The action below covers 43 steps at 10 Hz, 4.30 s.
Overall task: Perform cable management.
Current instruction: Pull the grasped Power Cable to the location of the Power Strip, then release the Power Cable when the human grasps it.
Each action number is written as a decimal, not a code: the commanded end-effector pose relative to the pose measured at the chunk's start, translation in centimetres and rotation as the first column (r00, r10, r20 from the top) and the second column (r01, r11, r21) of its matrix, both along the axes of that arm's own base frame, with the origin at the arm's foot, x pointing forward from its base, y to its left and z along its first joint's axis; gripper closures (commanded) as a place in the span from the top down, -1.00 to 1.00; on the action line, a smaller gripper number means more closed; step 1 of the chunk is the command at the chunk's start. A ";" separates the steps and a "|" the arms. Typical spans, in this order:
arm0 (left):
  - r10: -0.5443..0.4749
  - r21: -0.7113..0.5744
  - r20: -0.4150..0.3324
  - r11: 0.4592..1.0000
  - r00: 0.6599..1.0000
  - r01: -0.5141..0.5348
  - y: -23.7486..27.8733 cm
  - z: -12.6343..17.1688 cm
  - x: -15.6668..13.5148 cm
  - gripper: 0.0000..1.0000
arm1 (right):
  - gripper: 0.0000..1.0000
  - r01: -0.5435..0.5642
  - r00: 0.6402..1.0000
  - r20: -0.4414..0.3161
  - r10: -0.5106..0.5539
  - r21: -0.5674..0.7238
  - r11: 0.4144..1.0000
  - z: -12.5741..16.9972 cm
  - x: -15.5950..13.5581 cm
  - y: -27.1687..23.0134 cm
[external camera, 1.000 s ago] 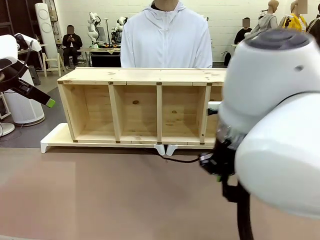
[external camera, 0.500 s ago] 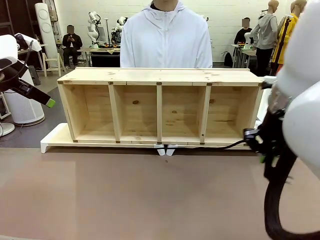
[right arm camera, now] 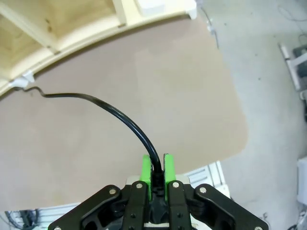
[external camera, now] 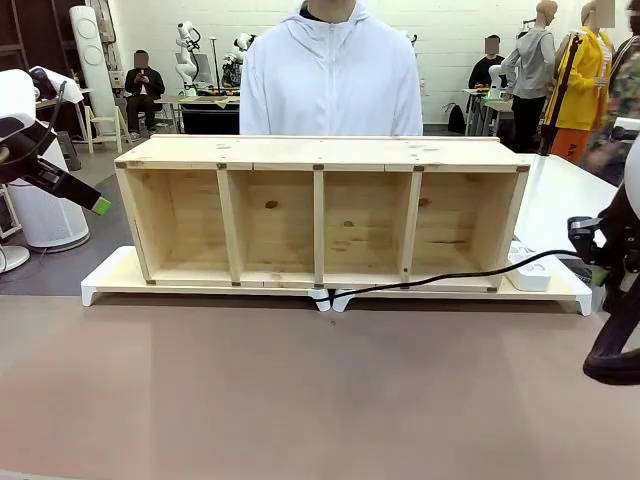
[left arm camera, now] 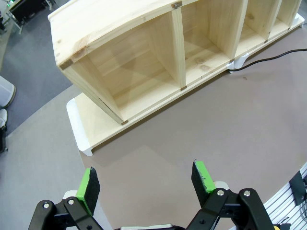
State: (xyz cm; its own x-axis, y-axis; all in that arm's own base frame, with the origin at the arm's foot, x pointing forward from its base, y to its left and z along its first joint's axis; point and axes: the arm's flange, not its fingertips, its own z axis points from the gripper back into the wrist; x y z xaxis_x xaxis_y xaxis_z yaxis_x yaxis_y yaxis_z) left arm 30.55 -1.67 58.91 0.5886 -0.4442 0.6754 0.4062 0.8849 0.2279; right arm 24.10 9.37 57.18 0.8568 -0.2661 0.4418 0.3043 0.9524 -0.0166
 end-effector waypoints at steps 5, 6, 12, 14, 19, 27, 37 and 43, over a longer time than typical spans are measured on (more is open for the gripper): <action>0.002 -0.005 -0.003 1.000 1.000 -0.002 0.1 0.0 0.0 1.00 | -0.74 -0.059 0.996 0.058 0.067 -0.130 0.990 -6.8 7.2 -6.1; 0.002 -0.005 -0.003 1.000 1.000 -0.002 0.1 0.0 0.0 1.00 | -0.74 -0.039 0.997 0.062 0.048 -0.137 0.990 -6.6 8.7 -6.7; 0.002 -0.005 -0.003 1.000 1.000 -0.002 0.1 0.0 0.0 1.00 | -0.74 0.000 0.988 0.150 0.021 -0.140 0.990 -5.4 17.8 -7.6; 0.002 -0.005 -0.003 1.000 1.000 -0.002 0.1 0.0 0.0 1.00 | -0.74 -0.027 0.983 0.174 0.054 -0.153 0.988 -5.5 20.3 -7.4; 0.002 -0.005 -0.003 1.000 1.000 -0.002 0.1 0.0 0.0 1.00 | -0.74 -0.063 0.985 0.154 0.083 -0.131 0.989 -5.1 19.6 -7.5; 0.002 -0.005 -0.003 1.000 1.000 -0.002 0.1 0.0 0.0 1.00 | -0.74 -0.224 0.956 0.168 0.240 -0.108 0.968 -4.9 25.9 -13.0; 0.002 -0.005 -0.003 1.000 1.000 -0.002 0.1 0.0 0.0 1.00 | -0.74 -0.331 0.920 0.194 0.341 -0.083 0.940 -6.9 32.3 -12.3; 0.002 -0.005 -0.003 1.000 1.000 -0.002 0.1 0.0 0.0 1.00 | -0.74 -0.331 0.920 0.194 0.341 -0.083 0.940 -6.9 32.3 -12.3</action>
